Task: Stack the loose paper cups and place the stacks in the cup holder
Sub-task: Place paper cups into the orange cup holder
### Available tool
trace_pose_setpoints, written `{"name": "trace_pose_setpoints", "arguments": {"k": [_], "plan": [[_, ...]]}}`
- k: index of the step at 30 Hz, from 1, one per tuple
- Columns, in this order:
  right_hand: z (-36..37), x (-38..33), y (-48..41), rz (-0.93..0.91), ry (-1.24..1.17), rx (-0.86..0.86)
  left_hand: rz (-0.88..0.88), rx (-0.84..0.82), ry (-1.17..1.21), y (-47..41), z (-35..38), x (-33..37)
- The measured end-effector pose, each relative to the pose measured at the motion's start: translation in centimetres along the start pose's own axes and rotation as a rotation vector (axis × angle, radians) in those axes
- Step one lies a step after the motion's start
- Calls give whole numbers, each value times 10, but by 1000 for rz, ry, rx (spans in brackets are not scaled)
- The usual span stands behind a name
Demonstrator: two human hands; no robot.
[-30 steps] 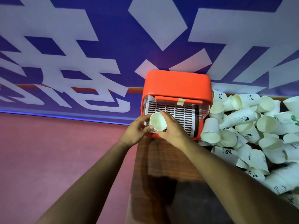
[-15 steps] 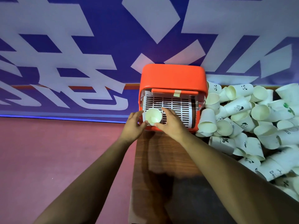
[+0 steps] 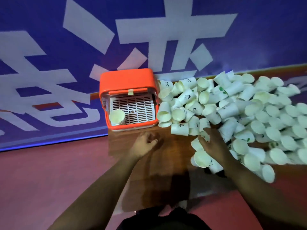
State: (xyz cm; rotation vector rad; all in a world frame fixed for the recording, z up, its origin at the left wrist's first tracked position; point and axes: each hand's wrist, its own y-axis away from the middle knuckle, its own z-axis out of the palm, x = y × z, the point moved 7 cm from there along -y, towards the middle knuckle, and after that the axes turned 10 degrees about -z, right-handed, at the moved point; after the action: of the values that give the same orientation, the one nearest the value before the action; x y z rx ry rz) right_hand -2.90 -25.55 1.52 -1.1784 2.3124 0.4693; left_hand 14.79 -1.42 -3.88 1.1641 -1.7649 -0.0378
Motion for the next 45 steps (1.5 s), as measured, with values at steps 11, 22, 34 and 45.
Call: {"name": "trace_pose_setpoints", "arguments": {"k": [11,22,34,45], "plan": [[-15,111,62,14,162,-212,108,-305,-205,6,190,88],[-13,133,67,-255,352,-236,174,-121,-190,5,222,82],[38,107,63,-348,663,-450,-42,71,44,26,165,47],[18,35,38,-153,-10,-229,-131,141,238,36,83,10]]}}
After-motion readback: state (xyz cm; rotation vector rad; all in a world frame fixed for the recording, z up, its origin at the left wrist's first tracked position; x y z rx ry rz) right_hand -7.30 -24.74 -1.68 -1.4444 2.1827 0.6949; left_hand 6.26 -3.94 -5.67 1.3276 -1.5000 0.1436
